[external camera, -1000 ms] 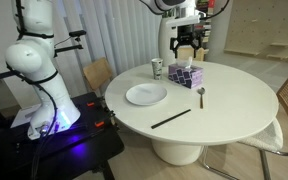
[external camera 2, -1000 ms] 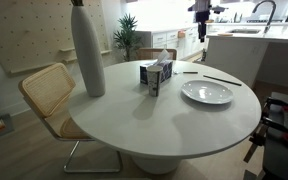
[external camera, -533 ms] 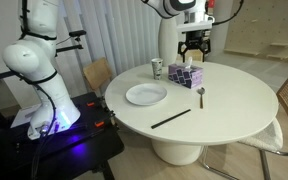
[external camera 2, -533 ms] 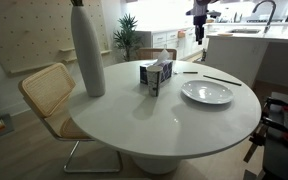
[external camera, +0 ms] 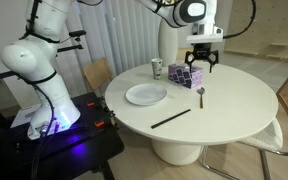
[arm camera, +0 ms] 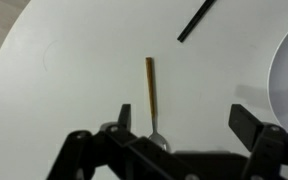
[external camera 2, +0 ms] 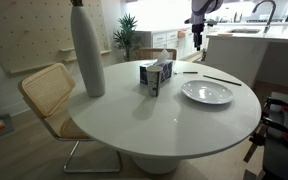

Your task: Pick up the spoon and place it to the right side of the white plate. Pick up the cup and place it to the left side of the white plate.

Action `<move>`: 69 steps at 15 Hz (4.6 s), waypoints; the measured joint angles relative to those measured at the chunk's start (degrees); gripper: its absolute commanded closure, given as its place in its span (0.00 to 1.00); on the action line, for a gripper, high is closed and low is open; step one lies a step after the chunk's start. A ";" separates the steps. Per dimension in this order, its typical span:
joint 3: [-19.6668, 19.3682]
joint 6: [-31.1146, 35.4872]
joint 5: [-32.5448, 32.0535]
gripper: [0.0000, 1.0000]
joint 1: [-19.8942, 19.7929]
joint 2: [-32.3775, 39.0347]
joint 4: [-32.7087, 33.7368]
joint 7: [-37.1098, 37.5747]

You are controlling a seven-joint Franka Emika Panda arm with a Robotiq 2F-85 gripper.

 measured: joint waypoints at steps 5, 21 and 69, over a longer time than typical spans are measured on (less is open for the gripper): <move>0.07 1.70 -0.08 0.00 -0.23 4.97 2.90 0.00; 2.03 8.24 -0.02 0.00 -2.23 10.57 4.48 -0.15; 3.13 5.20 -0.08 0.97 -2.76 26.90 21.13 -2.43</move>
